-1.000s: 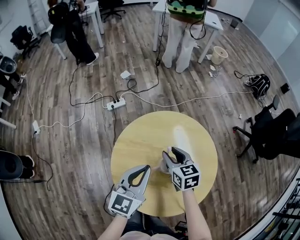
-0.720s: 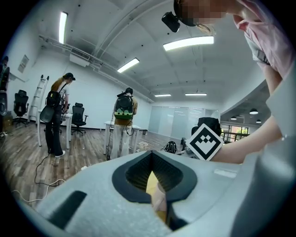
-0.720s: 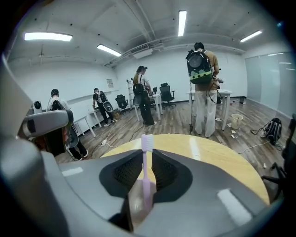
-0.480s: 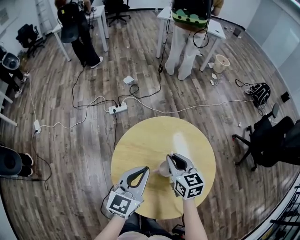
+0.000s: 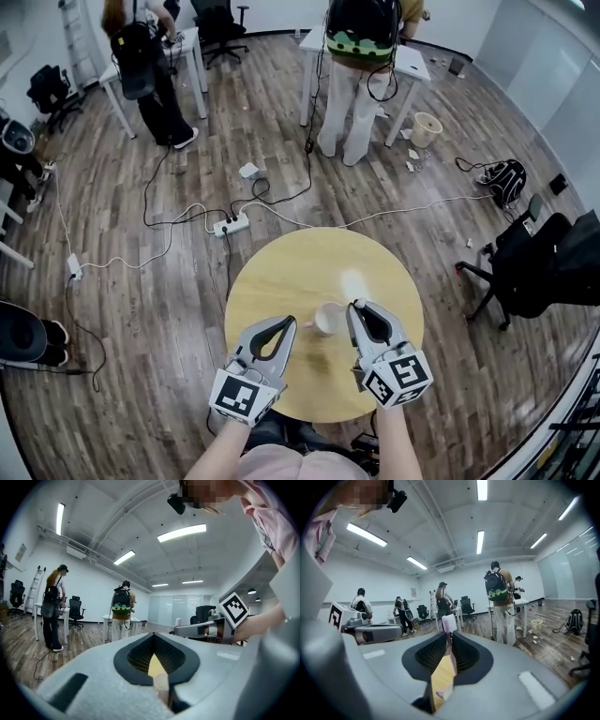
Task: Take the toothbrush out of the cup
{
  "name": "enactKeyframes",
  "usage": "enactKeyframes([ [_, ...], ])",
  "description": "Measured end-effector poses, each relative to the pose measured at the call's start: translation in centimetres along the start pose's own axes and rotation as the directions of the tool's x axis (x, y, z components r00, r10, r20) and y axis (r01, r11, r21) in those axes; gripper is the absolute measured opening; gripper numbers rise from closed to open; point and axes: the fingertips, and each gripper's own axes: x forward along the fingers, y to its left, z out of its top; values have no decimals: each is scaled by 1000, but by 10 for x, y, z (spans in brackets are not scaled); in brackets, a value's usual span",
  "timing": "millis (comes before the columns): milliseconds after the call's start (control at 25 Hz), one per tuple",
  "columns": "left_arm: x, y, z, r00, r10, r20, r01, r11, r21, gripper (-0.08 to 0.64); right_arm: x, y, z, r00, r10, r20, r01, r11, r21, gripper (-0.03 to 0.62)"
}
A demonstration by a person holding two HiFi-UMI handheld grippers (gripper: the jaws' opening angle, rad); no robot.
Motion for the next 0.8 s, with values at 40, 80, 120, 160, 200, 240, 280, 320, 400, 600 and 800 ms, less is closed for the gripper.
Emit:
enactKeyframes([
  [40,-1,-2,5,1000,-5,17,5,1000,4,-3,-7,4,7,1000,1,16,-1,1000,-12,46],
  [80,-2,-3,11,999,-9,35,9,1000,11,-3,-13,6,14,1000,0,31,1,1000,-23,46],
  [120,-3,-4,17,999,-11,46,10,1000,19,-3,-20,8,19,999,-5,44,7,999,-32,45],
  [160,-4,-5,19,999,-13,46,12,1000,26,-3,-26,10,24,998,-12,57,15,999,-40,45],
  [200,-5,-6,22,999,-16,44,15,999,32,-3,-31,11,28,997,-21,70,24,999,-46,44],
  [240,-6,-7,24,999,-19,47,17,999,38,-3,-37,11,32,996,-30,82,34,998,-50,44],
  [280,-6,-9,28,998,-22,55,20,999,43,-3,-43,12,34,995,-41,93,46,998,-51,44],
  [320,-7,-10,32,998,-26,64,23,999,49,-3,-49,12,35,993,-54,103,59,997,-49,43],
  [400,-10,-14,41,996,-32,80,27,998,58,-3,-62,13,37,989,-80,121,86,995,-43,43],
  [600,-17,-22,49,995,-38,93,31,997,74,-3,-85,16,42,978,-120,169,127,992,-28,38],
  [800,-24,-27,51,994,-31,101,23,997,76,-3,-99,22,39,975,-130,179,137,990,-28,34],
])
